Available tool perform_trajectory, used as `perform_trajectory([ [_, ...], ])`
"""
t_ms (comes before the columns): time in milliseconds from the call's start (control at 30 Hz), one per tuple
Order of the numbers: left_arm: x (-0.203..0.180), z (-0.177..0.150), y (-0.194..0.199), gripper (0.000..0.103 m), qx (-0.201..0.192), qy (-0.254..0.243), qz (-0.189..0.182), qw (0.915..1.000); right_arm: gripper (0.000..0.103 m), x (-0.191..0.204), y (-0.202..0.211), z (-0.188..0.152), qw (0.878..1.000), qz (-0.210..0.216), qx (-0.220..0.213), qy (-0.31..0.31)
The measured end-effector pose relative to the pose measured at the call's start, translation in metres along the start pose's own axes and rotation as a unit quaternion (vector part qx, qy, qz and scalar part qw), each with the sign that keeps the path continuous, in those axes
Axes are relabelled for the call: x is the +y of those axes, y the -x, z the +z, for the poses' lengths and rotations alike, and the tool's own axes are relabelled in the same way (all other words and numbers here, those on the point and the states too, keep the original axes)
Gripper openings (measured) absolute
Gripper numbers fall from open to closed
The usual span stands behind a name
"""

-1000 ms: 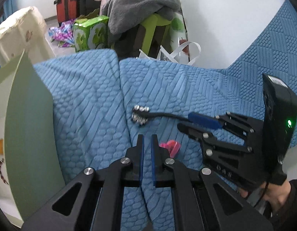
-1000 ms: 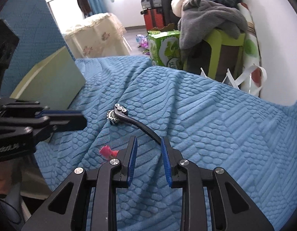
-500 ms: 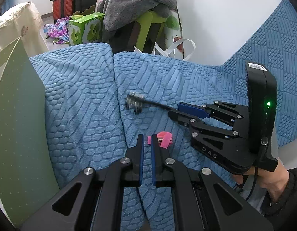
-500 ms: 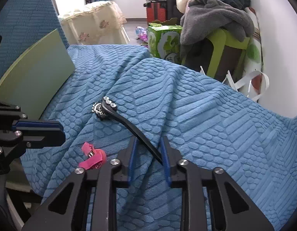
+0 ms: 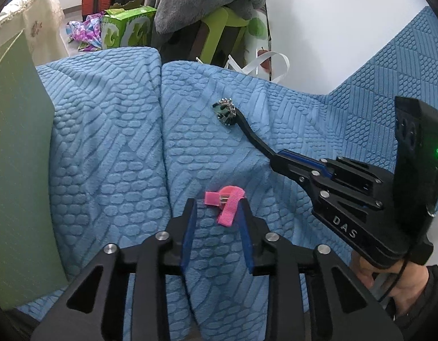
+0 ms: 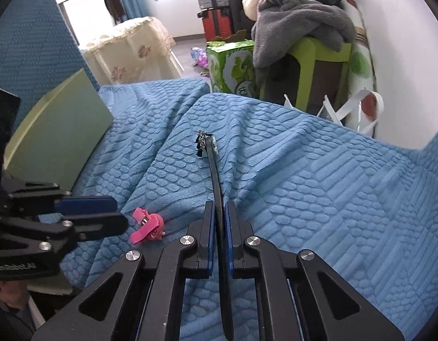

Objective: Organize jewelry
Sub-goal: 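Grasp the pink hair clip with the left gripper while the right gripper grasps the black hairpin, then carry clip and hairpin over the green box and open both grippers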

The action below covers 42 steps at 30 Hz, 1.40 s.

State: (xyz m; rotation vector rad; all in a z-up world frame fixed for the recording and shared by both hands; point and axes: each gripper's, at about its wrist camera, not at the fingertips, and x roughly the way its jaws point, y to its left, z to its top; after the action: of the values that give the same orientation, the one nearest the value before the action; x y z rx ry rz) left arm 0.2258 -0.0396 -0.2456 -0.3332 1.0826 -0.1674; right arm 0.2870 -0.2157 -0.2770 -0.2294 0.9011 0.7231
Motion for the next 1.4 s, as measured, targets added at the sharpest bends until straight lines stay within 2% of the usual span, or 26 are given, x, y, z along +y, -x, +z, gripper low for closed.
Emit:
perform_trajectory([
  [133, -0.006, -0.003, -0.004, 0.031, 0.003, 0.007, -0.007, 1.0, 0.004, -0.003, 0.009, -0.007, 1.0, -0.005, 0.004, -0.012],
  [433, -0.02, -0.002, -0.014, 0.031, 0.003, 0.013, 0.014, 0.9998, 0.004, -0.011, 0.017, -0.034, 0.998, -0.008, 0.036, -0.049],
  [600, -0.022, 0.0, -0.018, 0.031, -0.007, 0.023, 0.03, 0.9993, 0.005, -0.016, 0.016, -0.053, 0.993, 0.024, 0.073, -0.088],
  [733, -0.02, 0.001, -0.021, 0.031, -0.007, 0.032, 0.041, 0.9986, 0.006, -0.011, 0.015, -0.052, 0.994, 0.037, 0.07, -0.079],
  [967, -0.015, 0.002, -0.023, 0.031, -0.009, 0.046, 0.039, 0.9981, 0.007, -0.002, 0.01, -0.047, 0.997, 0.016, 0.06, -0.051],
  [1067, -0.011, 0.002, -0.021, 0.031, -0.011, 0.048, 0.036, 0.9981, 0.011, -0.001, 0.008, -0.044, 0.997, 0.015, 0.055, -0.05],
  [1167, -0.012, 0.002, -0.022, 0.031, -0.012, 0.043, 0.039, 0.9982, 0.021, 0.001, 0.007, -0.042, 0.998, 0.006, 0.048, -0.04],
  [1300, -0.015, 0.004, -0.025, 0.031, -0.016, 0.036, 0.041, 0.9984, 0.022, 0.005, 0.004, -0.038, 0.999, -0.001, 0.043, -0.03],
  [1400, -0.021, 0.008, -0.028, 0.031, -0.015, 0.019, 0.051, 0.9984, 0.021, 0.012, 0.0, -0.035, 0.999, -0.024, 0.049, -0.003],
])
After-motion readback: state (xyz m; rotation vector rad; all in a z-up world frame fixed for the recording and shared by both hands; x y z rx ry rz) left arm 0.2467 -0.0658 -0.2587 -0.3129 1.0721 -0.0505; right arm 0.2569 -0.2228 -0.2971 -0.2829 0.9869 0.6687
